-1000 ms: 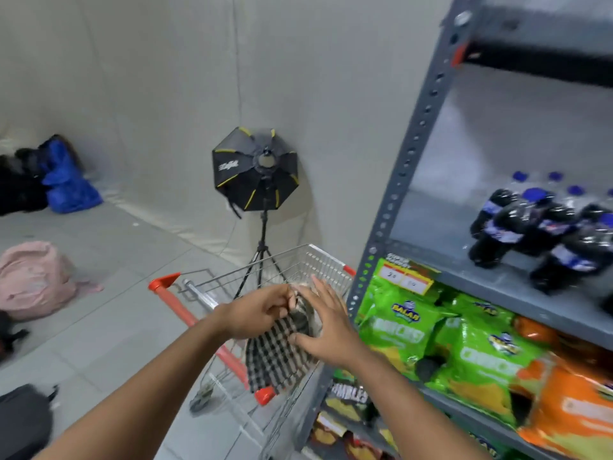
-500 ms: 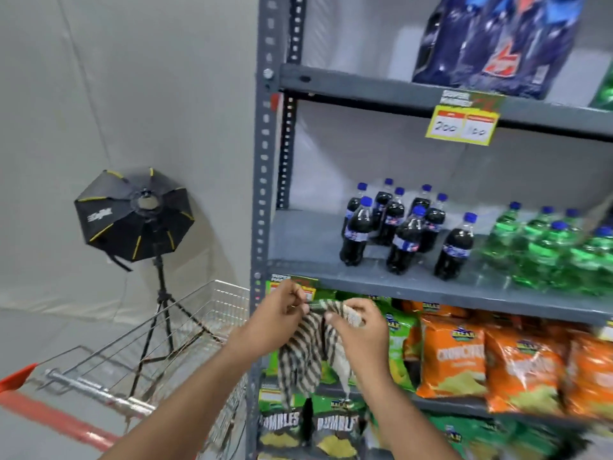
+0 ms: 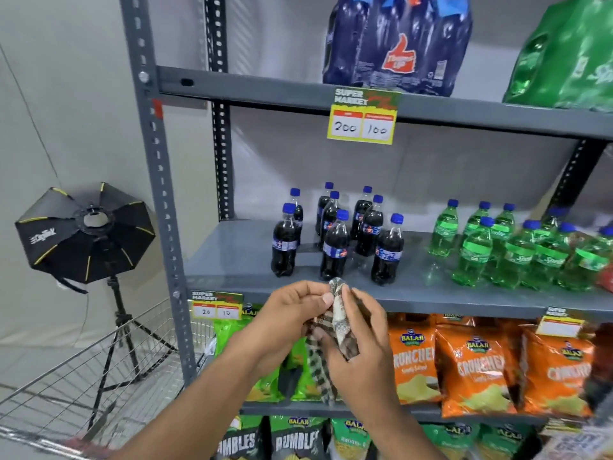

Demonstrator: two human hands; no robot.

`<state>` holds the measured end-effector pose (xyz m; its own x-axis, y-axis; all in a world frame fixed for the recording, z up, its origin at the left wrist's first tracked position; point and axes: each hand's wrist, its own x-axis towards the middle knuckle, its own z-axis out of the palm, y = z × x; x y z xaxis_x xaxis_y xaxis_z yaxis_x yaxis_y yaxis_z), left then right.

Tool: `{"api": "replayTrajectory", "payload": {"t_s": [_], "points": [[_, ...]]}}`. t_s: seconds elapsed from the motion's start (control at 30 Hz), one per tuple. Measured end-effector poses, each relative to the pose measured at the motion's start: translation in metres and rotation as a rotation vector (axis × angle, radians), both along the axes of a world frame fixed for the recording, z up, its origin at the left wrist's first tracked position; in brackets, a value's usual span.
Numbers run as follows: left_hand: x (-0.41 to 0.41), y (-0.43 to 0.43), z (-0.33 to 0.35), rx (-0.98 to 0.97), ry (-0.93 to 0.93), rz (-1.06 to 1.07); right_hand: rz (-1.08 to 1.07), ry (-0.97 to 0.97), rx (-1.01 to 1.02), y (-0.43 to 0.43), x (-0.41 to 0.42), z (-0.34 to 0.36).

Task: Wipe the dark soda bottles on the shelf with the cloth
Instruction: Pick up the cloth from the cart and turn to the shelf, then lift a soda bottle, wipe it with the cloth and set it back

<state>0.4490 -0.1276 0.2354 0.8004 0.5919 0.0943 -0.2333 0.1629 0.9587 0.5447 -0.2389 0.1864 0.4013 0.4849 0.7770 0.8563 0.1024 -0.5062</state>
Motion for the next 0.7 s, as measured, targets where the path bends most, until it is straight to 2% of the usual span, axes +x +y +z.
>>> {"api": "replayTrajectory", "payload": {"t_s": [0.27,0.43,0.57,0.7], "points": [[0.048,-0.017,0.019,0.217,-0.003,0.076,0.106,-0.084,0.072,-0.011,0.079,0.009],[0.067,-0.01,0.028,0.378,0.064,0.172,0.167,-0.048,0.11,-0.015,0.109,0.019],[0.078,0.016,0.044,0.462,0.084,0.386,0.187,0.018,0.085,-0.026,0.117,0.02],[0.09,0.054,0.066,0.607,0.231,0.441,0.203,0.063,0.043,-0.039,0.118,0.017]]}}
